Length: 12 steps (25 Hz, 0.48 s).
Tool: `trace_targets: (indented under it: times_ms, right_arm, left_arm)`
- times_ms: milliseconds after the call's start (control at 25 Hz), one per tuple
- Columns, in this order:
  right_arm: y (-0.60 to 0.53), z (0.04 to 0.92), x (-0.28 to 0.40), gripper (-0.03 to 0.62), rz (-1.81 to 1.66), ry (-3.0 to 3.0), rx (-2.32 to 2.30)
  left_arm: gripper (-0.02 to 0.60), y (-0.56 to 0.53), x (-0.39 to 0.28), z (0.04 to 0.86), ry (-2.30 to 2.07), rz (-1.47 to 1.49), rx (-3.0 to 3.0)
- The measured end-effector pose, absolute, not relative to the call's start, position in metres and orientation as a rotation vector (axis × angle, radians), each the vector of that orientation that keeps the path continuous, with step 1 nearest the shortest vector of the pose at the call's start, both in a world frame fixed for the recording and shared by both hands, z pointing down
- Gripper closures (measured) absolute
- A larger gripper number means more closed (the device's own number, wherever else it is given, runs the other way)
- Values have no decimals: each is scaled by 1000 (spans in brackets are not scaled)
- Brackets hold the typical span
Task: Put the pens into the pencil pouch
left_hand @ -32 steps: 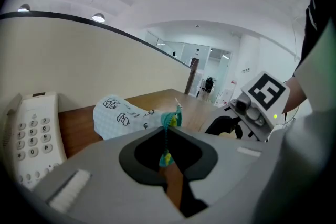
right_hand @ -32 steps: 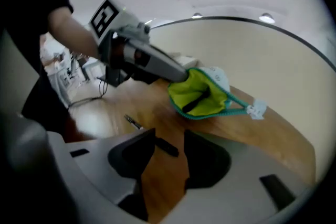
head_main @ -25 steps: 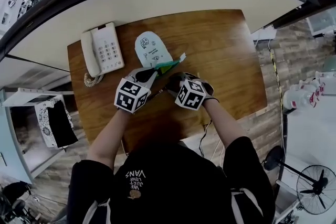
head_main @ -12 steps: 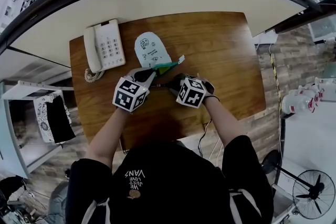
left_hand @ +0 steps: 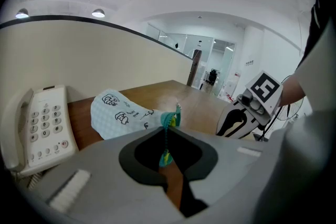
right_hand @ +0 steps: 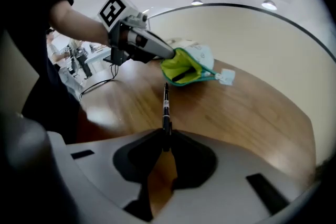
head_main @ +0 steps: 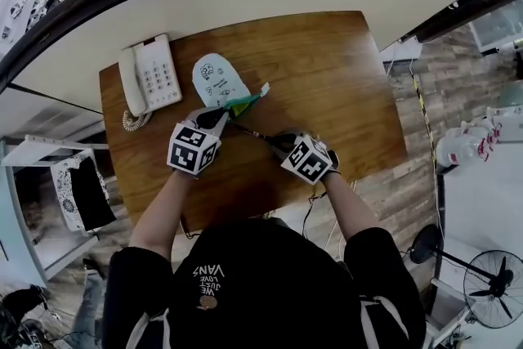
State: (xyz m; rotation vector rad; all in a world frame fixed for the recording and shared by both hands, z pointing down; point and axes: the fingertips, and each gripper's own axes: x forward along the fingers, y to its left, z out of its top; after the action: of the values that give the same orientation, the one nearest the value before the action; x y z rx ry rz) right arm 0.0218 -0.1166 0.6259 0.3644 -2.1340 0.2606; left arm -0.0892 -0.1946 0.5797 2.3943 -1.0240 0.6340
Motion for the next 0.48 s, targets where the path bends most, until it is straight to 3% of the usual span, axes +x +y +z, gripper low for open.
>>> trace_targets:
  times_ms: [480]
  right_arm:
    - [-113, 607, 55, 525, 473, -2109, 757]
  left_arm:
    - [554, -160, -36, 576, -948, 633, 2406]
